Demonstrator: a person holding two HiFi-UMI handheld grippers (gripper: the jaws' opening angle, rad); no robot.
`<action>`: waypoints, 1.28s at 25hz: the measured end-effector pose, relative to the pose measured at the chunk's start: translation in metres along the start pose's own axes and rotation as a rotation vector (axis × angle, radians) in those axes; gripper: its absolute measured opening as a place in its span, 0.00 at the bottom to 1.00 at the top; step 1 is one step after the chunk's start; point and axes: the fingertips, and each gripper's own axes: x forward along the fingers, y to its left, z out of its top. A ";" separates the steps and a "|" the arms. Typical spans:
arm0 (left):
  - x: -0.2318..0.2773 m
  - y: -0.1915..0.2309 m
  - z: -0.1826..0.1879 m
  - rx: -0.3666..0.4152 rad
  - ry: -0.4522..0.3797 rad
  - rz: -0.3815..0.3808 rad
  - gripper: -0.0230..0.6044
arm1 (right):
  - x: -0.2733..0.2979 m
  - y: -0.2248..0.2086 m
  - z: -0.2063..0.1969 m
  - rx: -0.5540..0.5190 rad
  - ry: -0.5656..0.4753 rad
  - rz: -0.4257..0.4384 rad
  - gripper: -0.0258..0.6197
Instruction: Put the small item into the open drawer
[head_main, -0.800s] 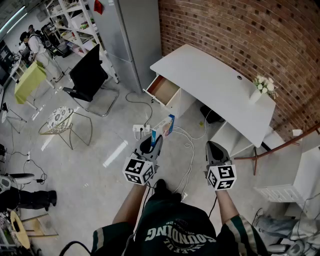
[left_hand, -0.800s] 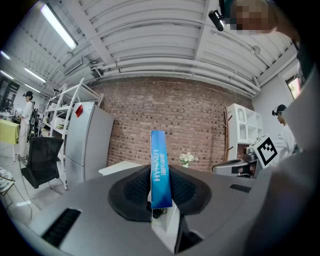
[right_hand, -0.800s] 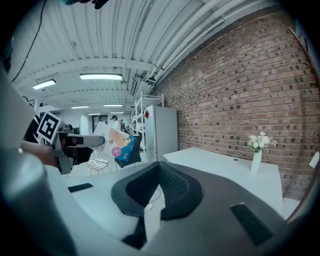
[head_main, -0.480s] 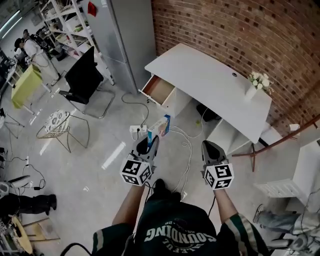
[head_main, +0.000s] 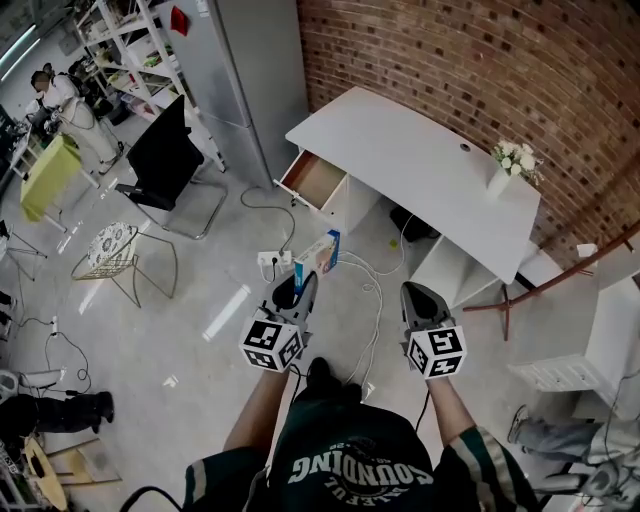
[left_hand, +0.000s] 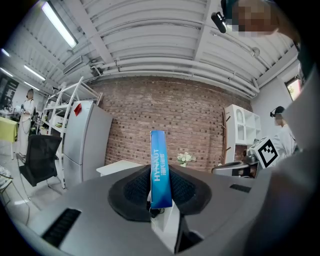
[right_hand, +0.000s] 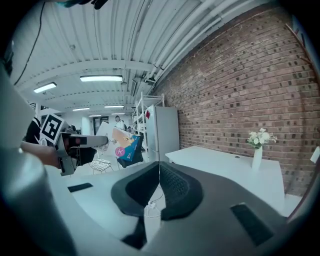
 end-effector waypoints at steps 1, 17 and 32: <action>0.000 0.000 0.000 0.001 0.000 0.000 0.18 | 0.000 0.000 0.001 0.000 -0.002 0.000 0.08; -0.005 0.006 -0.006 -0.007 0.011 0.015 0.18 | 0.003 0.004 -0.006 0.008 0.006 0.008 0.08; 0.001 0.000 -0.006 -0.003 0.016 0.020 0.18 | -0.003 0.000 0.000 0.011 -0.008 0.022 0.08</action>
